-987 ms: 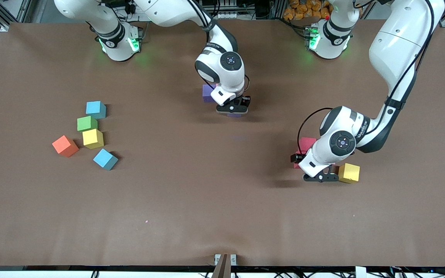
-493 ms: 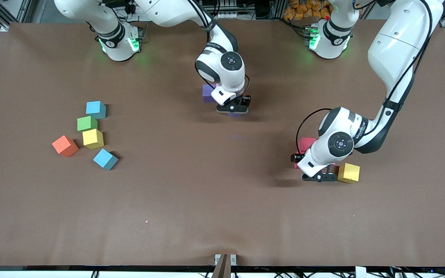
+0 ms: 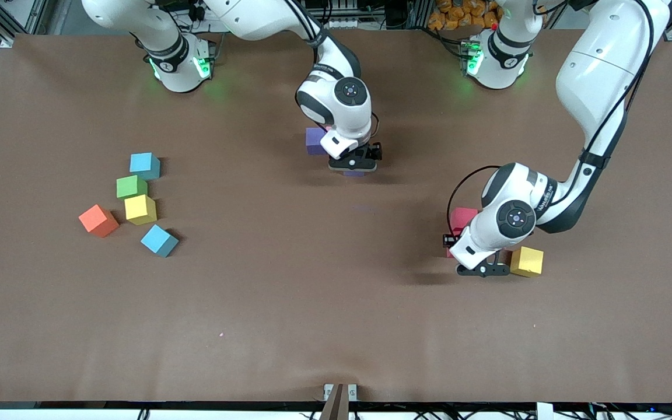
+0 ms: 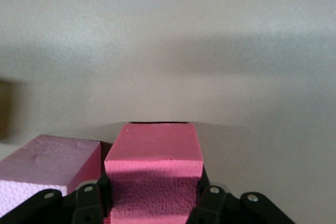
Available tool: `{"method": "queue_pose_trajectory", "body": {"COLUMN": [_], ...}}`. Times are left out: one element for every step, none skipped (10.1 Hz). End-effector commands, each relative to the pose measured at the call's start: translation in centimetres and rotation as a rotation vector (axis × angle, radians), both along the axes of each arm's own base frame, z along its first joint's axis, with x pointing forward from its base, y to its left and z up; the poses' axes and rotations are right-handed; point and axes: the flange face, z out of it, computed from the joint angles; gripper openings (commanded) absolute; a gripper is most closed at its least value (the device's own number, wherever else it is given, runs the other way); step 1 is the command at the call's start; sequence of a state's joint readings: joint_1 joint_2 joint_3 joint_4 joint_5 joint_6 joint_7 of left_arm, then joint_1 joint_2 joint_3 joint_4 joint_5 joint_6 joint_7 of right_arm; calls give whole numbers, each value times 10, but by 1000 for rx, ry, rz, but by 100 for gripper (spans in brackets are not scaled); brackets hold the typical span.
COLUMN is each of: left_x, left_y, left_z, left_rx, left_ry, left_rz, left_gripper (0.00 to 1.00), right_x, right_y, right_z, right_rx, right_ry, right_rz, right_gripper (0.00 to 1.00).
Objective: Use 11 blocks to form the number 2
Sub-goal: 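Grasp the magenta cube with the left gripper while the right gripper places blue, then carry the magenta cube with the left gripper while the right gripper grasps cyan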
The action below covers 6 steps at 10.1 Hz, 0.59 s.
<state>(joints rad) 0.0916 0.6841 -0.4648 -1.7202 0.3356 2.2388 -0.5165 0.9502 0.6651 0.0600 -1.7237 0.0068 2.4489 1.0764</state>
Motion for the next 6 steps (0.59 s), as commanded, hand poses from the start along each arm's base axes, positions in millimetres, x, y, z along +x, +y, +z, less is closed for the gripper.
{"method": "queue_pose_trajectory", "body": {"left_x": [4, 3, 2, 2, 2, 1], "left_y": [-14, -21, -24, -26, -27, -29], "left_z": [15, 18, 20, 22, 23, 25], "left_rx": [-3, -3, -3, -4, -5, -5], "left_ry": [-22, -27, -30, -33, -34, -38], "left_rz": [53, 47, 42, 39, 39, 36], "left_gripper": [29, 25, 24, 24, 23, 23], "right_x": [11, 25, 43, 57, 70, 83], "right_y": [-6, -22, -42, -69, -103, -138], "right_z": [44, 70, 98, 118, 130, 133], "right_rx": [8, -19, -26, -46, -66, -78], "right_ry": [-26, -11, -10, -1, 10, 12], "right_rz": [-20, -42, -29, -6, 29, 110], "right_gripper": [100, 100, 100, 100, 100, 100]}}
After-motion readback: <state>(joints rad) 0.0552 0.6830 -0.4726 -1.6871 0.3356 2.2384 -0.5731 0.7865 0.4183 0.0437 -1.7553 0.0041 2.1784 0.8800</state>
